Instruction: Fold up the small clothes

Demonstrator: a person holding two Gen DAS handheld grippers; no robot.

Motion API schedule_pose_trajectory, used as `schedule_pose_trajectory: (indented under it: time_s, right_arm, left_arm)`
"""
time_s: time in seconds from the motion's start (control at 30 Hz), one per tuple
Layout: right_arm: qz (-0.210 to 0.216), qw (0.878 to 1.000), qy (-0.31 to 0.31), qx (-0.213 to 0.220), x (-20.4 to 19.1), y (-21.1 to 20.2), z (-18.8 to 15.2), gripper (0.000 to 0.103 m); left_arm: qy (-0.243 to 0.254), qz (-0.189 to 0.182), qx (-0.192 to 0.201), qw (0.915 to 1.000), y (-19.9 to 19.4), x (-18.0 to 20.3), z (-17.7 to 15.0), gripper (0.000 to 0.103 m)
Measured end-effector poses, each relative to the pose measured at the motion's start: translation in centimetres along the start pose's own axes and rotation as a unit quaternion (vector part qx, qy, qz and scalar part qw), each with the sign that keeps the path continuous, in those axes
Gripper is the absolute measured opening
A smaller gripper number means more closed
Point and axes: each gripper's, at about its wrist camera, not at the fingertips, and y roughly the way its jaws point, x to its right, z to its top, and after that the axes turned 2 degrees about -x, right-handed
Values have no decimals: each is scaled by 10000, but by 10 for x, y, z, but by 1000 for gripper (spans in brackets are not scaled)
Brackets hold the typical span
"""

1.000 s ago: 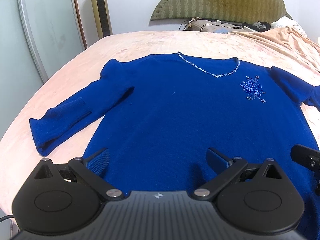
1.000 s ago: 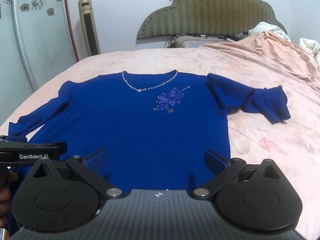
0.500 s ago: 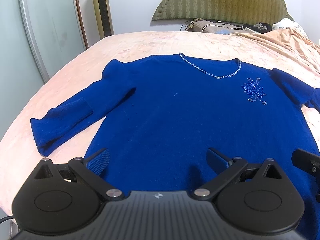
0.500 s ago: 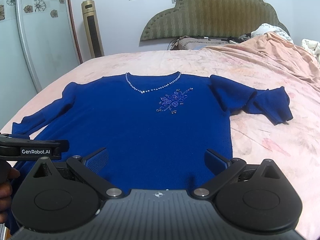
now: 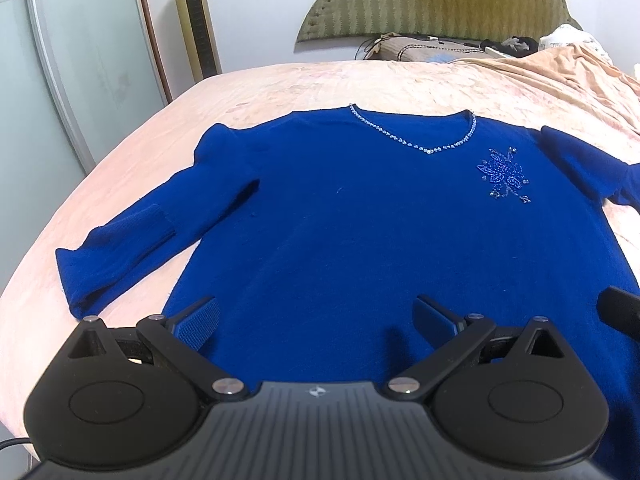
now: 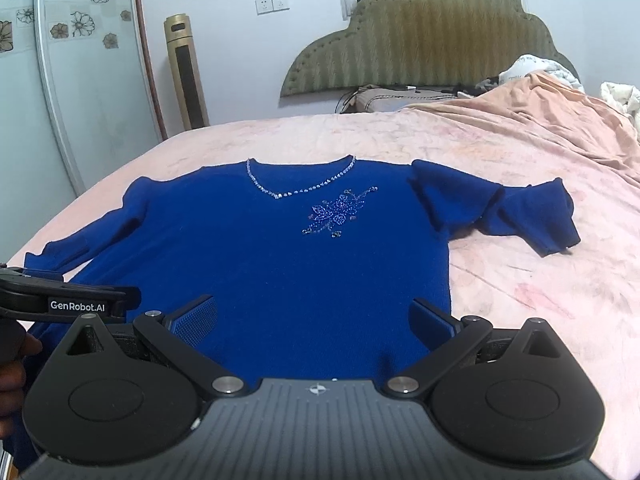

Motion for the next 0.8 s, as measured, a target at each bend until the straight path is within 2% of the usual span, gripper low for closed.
schedule_pose_trajectory:
  time_s: [0.43,0.73,0.8]
  right_arm:
    - [-18,10000,-57,19,6,6,5,103]
    - [-163,9995,227,151,34,12,10,103]
    - [-220,9992,315,110,41,15,11,98]
  left_arm:
    - [163,-10,112,9998,4,15,17,103]
    - [209,-139,201,9995,13,32,30,103]
    - [211,-176,221,9994,16,38,32,103]
